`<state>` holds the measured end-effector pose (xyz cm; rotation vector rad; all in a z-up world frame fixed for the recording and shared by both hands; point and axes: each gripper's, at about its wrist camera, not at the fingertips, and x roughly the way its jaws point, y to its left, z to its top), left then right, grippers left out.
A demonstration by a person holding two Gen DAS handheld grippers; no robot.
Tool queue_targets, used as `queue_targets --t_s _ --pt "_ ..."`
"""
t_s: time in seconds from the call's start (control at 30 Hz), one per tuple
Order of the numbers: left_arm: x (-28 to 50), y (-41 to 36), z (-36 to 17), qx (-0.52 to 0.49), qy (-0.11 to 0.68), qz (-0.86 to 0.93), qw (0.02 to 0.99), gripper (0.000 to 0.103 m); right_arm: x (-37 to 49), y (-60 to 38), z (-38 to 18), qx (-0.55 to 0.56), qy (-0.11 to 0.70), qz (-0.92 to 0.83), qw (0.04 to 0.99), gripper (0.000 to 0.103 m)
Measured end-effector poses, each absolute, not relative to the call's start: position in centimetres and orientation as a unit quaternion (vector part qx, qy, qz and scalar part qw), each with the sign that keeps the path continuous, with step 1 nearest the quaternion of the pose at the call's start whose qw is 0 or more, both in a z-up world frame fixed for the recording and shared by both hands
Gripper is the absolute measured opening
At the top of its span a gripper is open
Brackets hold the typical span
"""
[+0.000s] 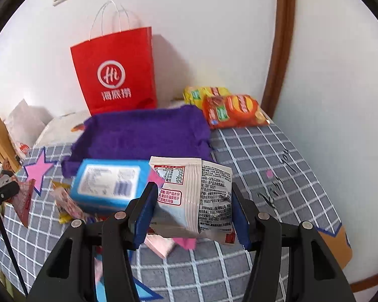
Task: Organize snacks
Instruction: 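Carry both held packets up and over the purple towel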
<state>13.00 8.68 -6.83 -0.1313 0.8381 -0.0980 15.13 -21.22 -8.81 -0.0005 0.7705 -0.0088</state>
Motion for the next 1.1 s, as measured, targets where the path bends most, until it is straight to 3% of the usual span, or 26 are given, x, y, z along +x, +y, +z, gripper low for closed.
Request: queue_targets --t_s 0.5,1.1 --pt "23.1 8.3 -4.4 -0.053 0.393 -0.067 0.915 0.046 24.6 -18.1 -5.1 -0.003 0.348 0.025 0.937 0.056" --pt "34.3 5.5 -7.1 -0.056 0.405 -0.094 0.908 0.046 36.6 -14.3 -7.6 -0.021 0.357 0.061 0.932 0.056"
